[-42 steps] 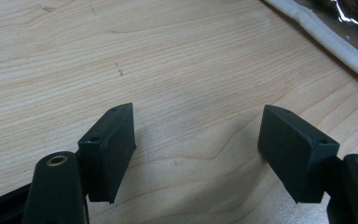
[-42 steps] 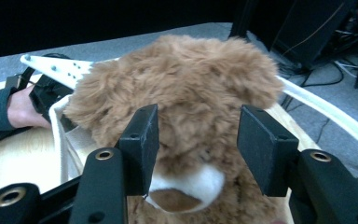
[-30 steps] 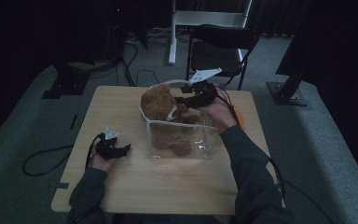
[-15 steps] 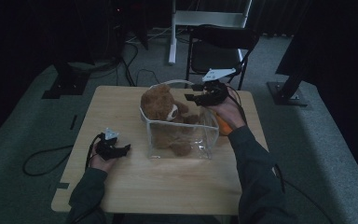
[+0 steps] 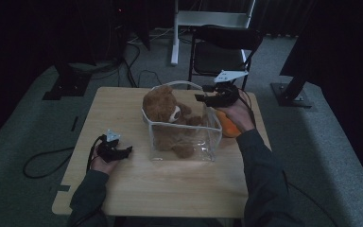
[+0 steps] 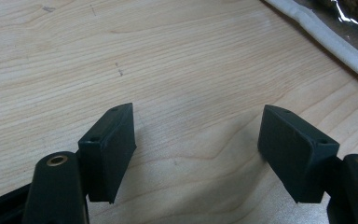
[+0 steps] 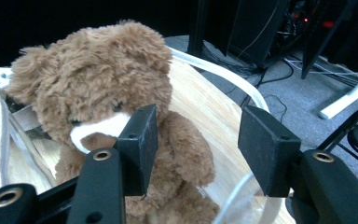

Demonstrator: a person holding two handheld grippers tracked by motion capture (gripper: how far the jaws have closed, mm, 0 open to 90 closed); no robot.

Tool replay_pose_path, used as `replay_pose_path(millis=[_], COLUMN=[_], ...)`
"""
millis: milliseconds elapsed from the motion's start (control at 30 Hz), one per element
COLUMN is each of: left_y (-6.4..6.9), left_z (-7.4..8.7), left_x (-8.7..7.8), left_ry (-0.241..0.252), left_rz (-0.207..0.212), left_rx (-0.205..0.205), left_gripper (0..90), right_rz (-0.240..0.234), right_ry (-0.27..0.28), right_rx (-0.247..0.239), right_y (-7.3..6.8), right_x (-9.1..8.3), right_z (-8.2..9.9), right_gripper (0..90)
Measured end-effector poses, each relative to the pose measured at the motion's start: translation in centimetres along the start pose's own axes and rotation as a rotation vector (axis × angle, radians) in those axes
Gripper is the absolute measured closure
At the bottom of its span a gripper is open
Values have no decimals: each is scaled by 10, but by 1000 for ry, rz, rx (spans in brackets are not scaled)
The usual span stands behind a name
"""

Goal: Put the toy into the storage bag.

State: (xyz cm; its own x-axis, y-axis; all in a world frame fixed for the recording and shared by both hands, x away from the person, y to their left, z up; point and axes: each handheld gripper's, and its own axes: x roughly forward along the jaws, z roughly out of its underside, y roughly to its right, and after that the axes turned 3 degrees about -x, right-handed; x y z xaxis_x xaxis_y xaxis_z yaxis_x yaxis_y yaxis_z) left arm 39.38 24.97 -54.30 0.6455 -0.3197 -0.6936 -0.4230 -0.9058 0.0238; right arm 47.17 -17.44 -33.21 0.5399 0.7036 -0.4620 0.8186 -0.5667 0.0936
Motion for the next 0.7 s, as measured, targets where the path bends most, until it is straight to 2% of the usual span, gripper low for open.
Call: replay_pose_path(millis=[700], left_y=[0], left_z=[0], left_x=[0], left_ry=[0], left_rz=[0], left_rx=[0], left_gripper=[278], right_rz=[98], right_ry=[22], right_rx=[76], right_y=[22], right_x=[-27], right_z=[27], right_gripper=[456])
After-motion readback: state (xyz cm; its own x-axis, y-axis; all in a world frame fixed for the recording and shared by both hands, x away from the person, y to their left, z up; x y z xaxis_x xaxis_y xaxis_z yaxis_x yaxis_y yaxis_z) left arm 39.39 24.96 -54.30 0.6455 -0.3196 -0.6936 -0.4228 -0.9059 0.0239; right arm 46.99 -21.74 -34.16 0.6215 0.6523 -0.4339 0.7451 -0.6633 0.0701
